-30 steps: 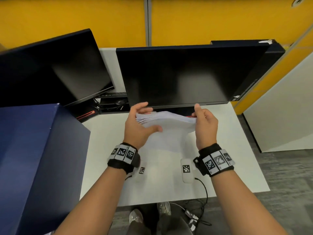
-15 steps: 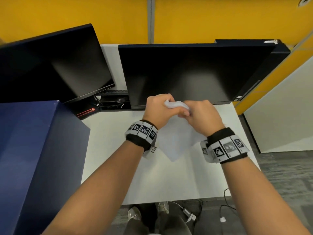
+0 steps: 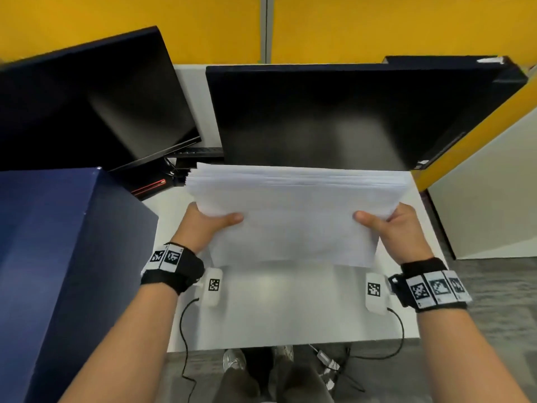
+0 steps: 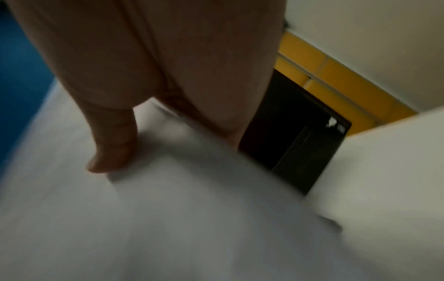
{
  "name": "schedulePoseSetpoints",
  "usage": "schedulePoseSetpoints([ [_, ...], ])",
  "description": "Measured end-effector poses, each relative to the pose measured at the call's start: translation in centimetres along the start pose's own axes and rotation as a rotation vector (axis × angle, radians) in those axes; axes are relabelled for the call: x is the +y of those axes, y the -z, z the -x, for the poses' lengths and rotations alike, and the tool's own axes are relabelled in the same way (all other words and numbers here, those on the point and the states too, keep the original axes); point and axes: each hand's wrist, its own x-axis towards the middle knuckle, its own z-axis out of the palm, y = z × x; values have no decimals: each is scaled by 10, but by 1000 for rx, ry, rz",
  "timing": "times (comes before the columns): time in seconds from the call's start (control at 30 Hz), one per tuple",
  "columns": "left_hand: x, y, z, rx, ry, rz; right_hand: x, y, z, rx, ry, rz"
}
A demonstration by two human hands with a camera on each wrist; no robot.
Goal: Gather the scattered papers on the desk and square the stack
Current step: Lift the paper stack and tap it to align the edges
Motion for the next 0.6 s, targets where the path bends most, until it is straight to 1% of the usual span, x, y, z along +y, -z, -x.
schedulePoseSetpoints([
  [0.07,-3,-2,-1,20,-45,-43,9,-2,2,-36,-6,55],
  [0.17,-12,-19,3,77,-86,-104,25,-6,7,71,62,94],
  [0.23,-25,-25,3,61,-61,-179,42,-6,9,112,112,123],
  [0.27,-34,-27,2,29,-68,-195,51,-5,8,126,101,130],
  [0.33,-63,-25,-2,8,-67,-175,75,-2,7,96,22,117],
  [0.37,-73,-26,-4,-5,-33,-168,87,-2,7,76,-20,88],
  [0.43,-83,-31,-6,-79,29,-141,103,-4,4,104,-80,71],
  [0.47,-83,-36,-10,-65,46,-151,105,-7,2,134,-87,75],
  [0.53,-73,-40,-16,63,22,-204,94,-11,-3,215,-110,100],
  [0.57,-61,-42,-15,111,-5,-171,88,-12,-4,252,-92,92],
  [0.6,-51,-42,-15,127,-29,-172,84,-11,-4,284,-46,78],
])
